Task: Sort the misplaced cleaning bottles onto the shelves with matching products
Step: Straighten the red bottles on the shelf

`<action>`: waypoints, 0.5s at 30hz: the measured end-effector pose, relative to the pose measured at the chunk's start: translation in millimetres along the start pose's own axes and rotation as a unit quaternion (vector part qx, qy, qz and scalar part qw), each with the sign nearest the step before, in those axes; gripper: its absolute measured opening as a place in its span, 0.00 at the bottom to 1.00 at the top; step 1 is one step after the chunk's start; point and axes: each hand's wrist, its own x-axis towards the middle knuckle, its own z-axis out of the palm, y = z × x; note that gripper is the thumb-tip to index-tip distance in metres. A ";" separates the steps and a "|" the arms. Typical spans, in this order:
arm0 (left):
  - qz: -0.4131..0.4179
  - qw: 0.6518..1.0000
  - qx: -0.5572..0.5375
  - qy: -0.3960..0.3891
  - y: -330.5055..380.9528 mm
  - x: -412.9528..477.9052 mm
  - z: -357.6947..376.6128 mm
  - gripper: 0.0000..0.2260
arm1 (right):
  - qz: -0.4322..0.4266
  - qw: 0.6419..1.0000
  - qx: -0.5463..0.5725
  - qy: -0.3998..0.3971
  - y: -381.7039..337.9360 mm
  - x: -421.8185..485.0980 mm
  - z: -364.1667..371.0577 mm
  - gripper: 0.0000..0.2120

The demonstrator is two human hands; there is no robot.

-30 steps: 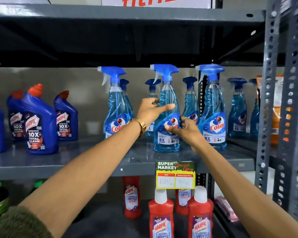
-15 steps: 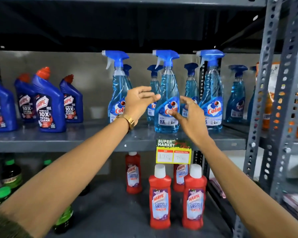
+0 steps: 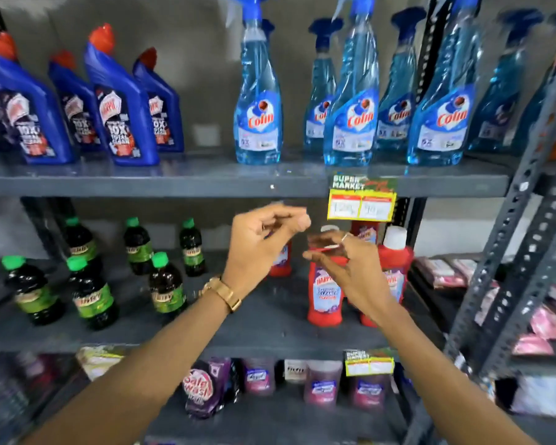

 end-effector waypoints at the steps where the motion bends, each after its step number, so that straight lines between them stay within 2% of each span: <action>1: -0.025 1.000 0.003 0.001 -18.7 -9.0 0.6 0.07 | 0.042 0.999 -0.006 -0.002 16.3 -7.8 5.7 0.12; 4: -0.121 0.992 0.029 -0.005 -76.5 -26.7 7.6 0.10 | 0.158 0.984 -0.079 -0.002 78.9 -26.5 22.1 0.18; 7: -0.205 0.975 0.065 -0.050 -118.0 -25.8 24.6 0.23 | 0.230 0.961 -0.144 -0.041 128.2 -41.2 36.0 0.23; 10: -0.263 0.958 0.075 -0.086 -147.7 -10.6 48.1 0.36 | 0.291 0.945 -0.144 -0.041 152.8 -45.6 45.9 0.29; 12: -0.280 0.952 0.062 -0.103 -163.3 1.1 58.4 0.35 | 0.322 0.939 -0.116 -0.032 161.2 -42.0 51.0 0.31; 15: -0.285 0.944 0.050 -0.159 -176.0 12.7 66.0 0.23 | 0.354 0.934 -0.049 -0.005 167.6 -34.9 57.8 0.27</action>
